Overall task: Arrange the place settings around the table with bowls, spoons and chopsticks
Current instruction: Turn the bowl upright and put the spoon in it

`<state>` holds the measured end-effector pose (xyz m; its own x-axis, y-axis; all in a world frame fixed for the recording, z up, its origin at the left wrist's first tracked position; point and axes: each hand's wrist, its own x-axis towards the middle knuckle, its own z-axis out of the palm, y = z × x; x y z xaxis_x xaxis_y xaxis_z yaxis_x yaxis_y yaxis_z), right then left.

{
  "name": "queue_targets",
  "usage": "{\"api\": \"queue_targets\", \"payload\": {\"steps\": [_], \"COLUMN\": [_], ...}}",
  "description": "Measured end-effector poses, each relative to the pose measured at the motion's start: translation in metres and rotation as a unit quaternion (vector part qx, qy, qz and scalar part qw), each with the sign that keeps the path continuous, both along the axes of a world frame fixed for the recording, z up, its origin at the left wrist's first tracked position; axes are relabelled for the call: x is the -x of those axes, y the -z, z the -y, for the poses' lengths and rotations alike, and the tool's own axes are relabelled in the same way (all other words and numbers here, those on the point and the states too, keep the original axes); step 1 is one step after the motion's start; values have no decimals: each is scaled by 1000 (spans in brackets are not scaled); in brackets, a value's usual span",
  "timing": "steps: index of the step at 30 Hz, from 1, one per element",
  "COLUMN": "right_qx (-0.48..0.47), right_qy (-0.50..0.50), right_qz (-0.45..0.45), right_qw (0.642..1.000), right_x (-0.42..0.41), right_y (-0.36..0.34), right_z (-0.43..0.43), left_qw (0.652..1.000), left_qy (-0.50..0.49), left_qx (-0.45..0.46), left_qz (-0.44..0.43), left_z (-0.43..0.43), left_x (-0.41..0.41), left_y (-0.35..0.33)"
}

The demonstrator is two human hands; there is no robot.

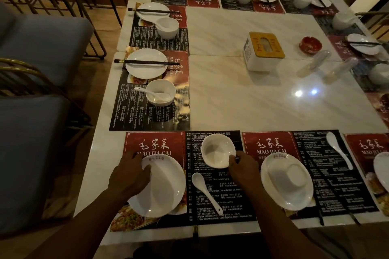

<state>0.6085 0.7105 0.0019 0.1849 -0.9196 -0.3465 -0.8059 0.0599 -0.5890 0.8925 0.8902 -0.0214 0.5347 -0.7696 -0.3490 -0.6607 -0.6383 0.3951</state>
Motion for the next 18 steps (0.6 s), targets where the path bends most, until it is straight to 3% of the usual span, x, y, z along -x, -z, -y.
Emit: {"api": "queue_targets", "payload": {"steps": [4,7,9,13,18], "right_qx": [14,131,164,63,-10], "right_qy": [29,33,-30,-160,-162], "right_qz": [-27,-18,11,-3,-16], "right_qw": [999,991,986,985,987], "right_x": [-1,-3,-11,-41,-70], "right_y": [-14,-30,-36,-18,2], "right_z": [-8,-24,-39,-80,-114], "left_qw": [1000,999,998,994,986], "left_qy": [-10,-36,-53,-66,-111], "left_qx": [15,25,31,30,8], "left_qz": [-2,-7,-29,-83,-124], "left_z": [-3,-9,-16,-28,-38], "left_x": [-1,-4,-8,-14,-18], "left_y": [-4,-7,-8,-10,-12]}}
